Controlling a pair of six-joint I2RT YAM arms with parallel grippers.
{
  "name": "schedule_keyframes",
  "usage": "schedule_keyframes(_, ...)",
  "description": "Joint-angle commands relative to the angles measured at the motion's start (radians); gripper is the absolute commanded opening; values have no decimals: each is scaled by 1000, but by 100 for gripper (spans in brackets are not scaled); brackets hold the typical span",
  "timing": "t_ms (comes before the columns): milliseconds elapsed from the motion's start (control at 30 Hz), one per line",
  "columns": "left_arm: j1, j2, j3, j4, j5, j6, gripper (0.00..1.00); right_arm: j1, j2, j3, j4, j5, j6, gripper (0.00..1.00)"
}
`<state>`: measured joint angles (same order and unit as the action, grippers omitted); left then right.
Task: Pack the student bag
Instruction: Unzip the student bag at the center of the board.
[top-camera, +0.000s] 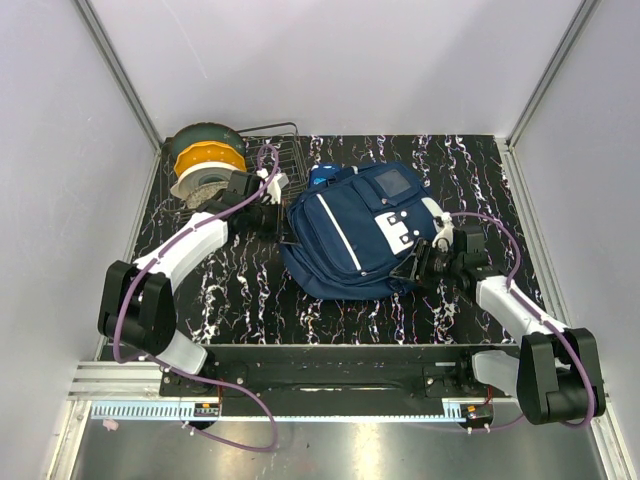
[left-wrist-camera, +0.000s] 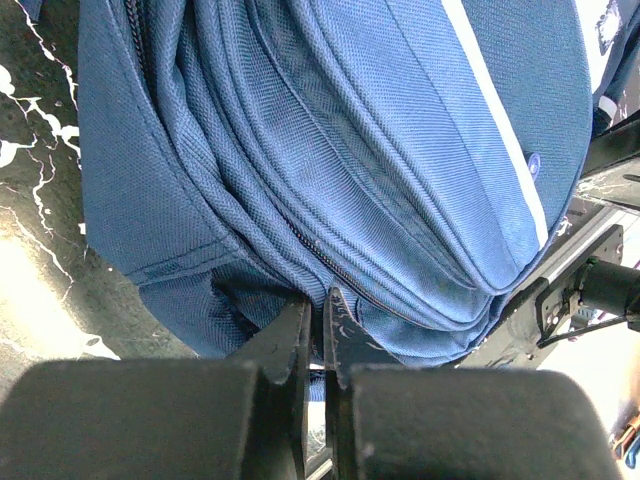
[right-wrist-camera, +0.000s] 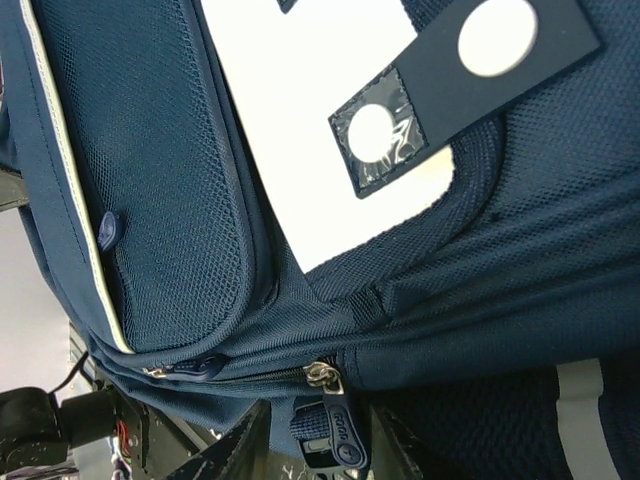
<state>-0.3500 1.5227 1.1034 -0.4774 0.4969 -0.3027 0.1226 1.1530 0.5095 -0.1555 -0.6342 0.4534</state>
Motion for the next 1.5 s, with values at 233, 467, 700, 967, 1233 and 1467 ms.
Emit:
schedule_keyframes(233,5,-7,64,105,66,14,0,8,20,4,79,-21,-13,24)
schedule_keyframes(467,6,-10,52,97,65,19,0,9,-13,29,-10,115,-38,0)
schedule_keyframes(700,6,-10,42,99,71,16,0,21,-133,64,-96,243,-41,0)
schedule_keyframes(967,2,-9,18,163,124,-39,0,257,-52,231,-304,436,-70,0)
schedule_keyframes(1233,-20,-24,-30,236,126,-104,0,452,76,388,-404,449,-111,0)
schedule_keyframes(1467,-21,-48,-47,263,88,-134,0,548,215,455,-441,441,-122,0)
